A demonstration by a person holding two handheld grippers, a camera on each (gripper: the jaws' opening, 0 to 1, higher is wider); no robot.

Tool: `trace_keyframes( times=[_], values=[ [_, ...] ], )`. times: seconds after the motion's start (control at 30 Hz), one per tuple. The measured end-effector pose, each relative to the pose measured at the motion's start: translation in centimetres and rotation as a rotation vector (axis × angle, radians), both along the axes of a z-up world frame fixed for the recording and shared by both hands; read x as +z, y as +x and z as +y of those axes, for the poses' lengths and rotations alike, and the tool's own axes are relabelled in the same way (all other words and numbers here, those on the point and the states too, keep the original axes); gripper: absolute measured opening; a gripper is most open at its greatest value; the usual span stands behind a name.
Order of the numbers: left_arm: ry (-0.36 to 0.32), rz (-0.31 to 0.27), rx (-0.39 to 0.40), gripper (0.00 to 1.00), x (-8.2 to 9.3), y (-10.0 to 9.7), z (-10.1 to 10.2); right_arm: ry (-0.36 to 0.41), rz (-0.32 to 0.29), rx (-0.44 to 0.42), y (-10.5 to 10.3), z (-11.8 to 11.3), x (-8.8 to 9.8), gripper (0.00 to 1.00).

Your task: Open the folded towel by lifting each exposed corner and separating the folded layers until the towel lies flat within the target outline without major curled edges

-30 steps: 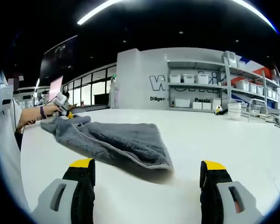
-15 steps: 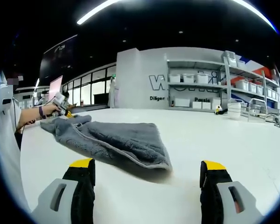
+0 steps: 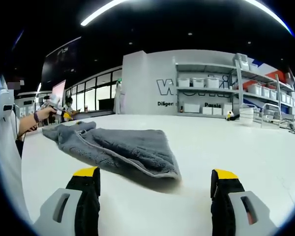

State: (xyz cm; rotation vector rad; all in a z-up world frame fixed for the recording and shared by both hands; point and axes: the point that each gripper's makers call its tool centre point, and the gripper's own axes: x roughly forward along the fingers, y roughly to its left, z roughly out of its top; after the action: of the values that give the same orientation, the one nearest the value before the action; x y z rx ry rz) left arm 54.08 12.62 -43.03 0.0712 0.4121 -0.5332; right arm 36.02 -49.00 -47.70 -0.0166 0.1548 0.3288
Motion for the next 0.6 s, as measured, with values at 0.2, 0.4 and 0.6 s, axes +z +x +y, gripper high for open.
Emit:
trace_keyframes(
  times=[0.2, 0.4, 0.6],
  values=[
    [-0.143, -0.014, -0.069, 0.32, 1.0, -2.7, -1.9, 0.003, -0.001, -0.002, 0.0, 0.0, 0.0, 0.95],
    [-0.189, -0.042, -0.099, 0.47, 1.0, -4.8, -2.5, 0.006, -0.002, 0.0, 0.0, 0.0, 0.0, 0.95],
    [-0.191, -0.047, -0.144, 0.75, 0.9, -6.9, -3.6, 0.009, -0.005, 0.0, 0.0, -0.1, 0.1, 0.95]
  ],
)
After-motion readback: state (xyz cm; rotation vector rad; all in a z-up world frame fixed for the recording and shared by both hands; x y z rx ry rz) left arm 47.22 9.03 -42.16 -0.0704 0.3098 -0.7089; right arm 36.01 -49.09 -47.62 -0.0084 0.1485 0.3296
